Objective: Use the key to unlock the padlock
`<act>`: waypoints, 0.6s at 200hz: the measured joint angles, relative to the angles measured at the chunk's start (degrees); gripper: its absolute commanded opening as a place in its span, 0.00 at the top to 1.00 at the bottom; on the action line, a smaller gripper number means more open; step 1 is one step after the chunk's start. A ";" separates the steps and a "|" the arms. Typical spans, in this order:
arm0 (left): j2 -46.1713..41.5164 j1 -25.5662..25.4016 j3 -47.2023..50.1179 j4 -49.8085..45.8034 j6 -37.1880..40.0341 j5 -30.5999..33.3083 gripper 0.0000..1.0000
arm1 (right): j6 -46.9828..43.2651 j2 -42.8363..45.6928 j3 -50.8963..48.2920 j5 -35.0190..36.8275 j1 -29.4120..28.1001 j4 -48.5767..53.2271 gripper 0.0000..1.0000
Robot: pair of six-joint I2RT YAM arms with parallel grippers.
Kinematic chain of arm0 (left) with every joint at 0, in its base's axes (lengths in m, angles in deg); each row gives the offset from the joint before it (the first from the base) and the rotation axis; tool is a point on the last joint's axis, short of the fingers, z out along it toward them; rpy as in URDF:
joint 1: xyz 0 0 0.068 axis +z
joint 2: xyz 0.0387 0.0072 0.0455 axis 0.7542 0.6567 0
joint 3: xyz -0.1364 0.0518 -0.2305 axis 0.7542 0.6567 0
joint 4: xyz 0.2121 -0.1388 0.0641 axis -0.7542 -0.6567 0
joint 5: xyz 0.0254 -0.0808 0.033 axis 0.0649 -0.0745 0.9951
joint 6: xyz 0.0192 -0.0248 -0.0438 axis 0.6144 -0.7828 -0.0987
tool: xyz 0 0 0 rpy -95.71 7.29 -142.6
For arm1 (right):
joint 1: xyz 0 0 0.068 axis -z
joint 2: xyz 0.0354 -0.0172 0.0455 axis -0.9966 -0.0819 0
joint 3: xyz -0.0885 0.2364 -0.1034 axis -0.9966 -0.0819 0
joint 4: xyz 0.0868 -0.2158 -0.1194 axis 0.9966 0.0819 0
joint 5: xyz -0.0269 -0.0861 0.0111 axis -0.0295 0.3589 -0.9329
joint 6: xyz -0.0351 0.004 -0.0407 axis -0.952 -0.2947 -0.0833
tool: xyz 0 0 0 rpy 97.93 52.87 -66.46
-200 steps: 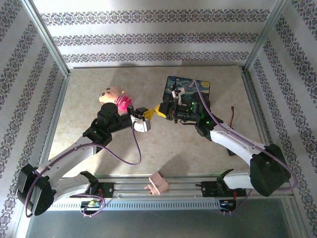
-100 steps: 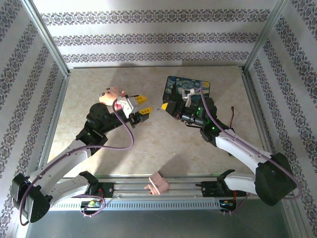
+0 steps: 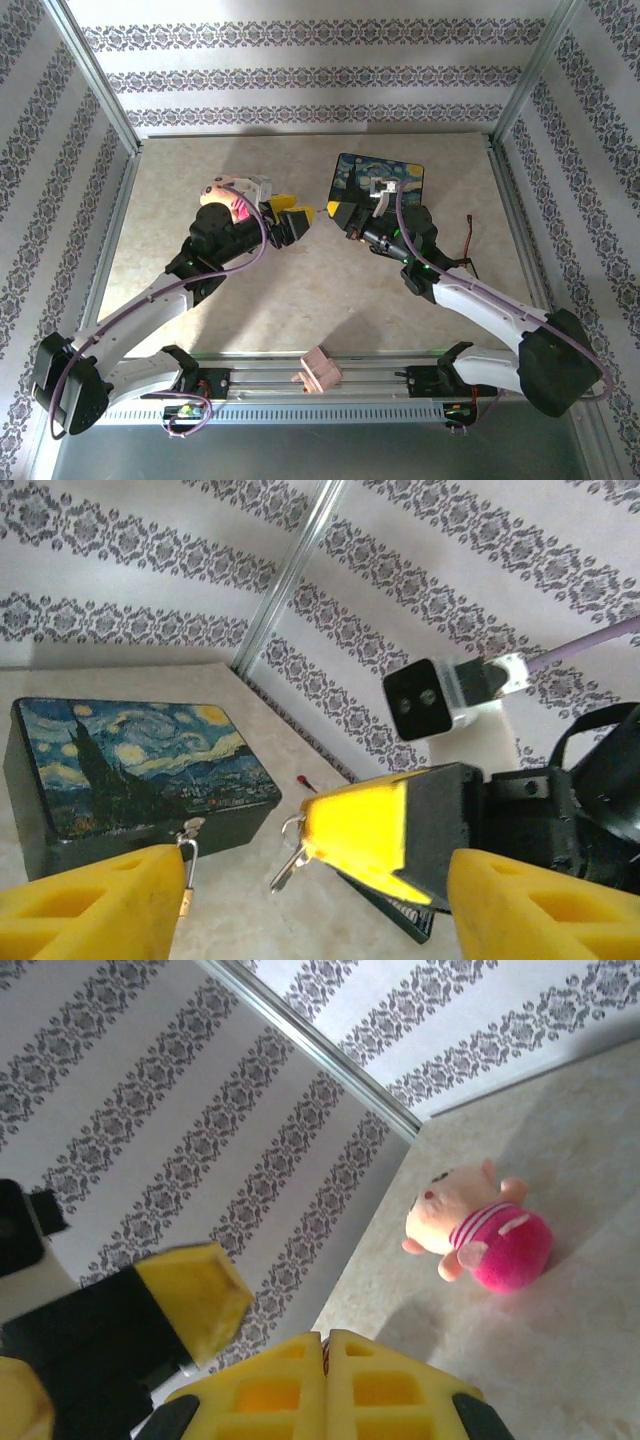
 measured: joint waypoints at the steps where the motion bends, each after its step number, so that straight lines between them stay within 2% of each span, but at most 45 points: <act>1: 0.20 0.00 0.00 0.00 -0.17 0.00 0.30 | 0.02 -0.07 0.00 0.04 0.00 -0.15 1.00; 21: 2.47 0.02 0.00 0.02 -2.95 -0.11 0.42 | 1.20 -1.90 0.00 0.07 -0.09 -2.93 1.00; 48: 5.35 0.07 -0.07 0.37 -6.38 -1.09 0.51 | 2.89 -4.61 0.00 -0.22 -0.11 -5.84 1.00; 96: 6.82 1.20 -0.07 2.71 -11.87 -3.34 0.55 | 4.94 -6.71 0.00 -1.29 -0.48 -9.09 1.00; 120: 7.41 2.05 -0.07 4.20 -13.84 -3.87 0.63 | 5.60 -6.71 0.00 -1.44 -0.48 -10.51 1.00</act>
